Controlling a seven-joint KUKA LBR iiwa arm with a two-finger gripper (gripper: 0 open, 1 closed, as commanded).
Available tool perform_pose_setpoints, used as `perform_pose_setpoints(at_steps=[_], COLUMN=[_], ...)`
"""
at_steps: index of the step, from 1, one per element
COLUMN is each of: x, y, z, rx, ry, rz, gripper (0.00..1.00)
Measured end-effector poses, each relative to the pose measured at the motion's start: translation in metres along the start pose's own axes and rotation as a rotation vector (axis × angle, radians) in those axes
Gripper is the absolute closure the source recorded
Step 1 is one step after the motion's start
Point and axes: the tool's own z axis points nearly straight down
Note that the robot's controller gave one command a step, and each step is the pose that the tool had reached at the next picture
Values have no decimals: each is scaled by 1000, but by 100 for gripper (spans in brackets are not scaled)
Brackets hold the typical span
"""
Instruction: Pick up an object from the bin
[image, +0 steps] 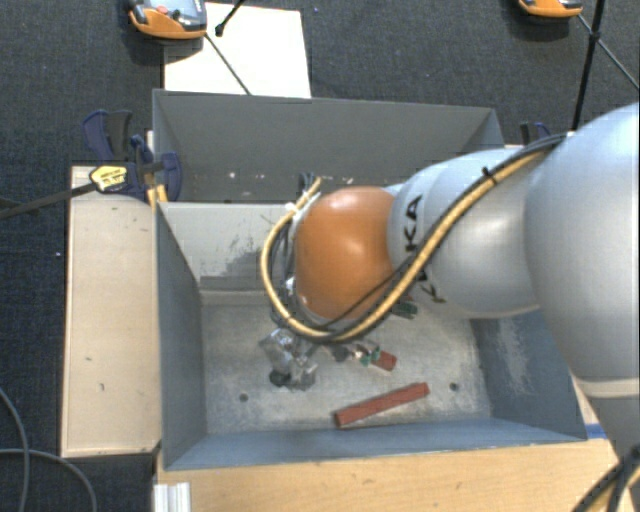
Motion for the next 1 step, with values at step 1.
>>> perform_pose_setpoints(at_steps=[1], x=[25], y=[0], z=[-99], rx=[3], ry=[-8], rz=[-78], gripper=[100])
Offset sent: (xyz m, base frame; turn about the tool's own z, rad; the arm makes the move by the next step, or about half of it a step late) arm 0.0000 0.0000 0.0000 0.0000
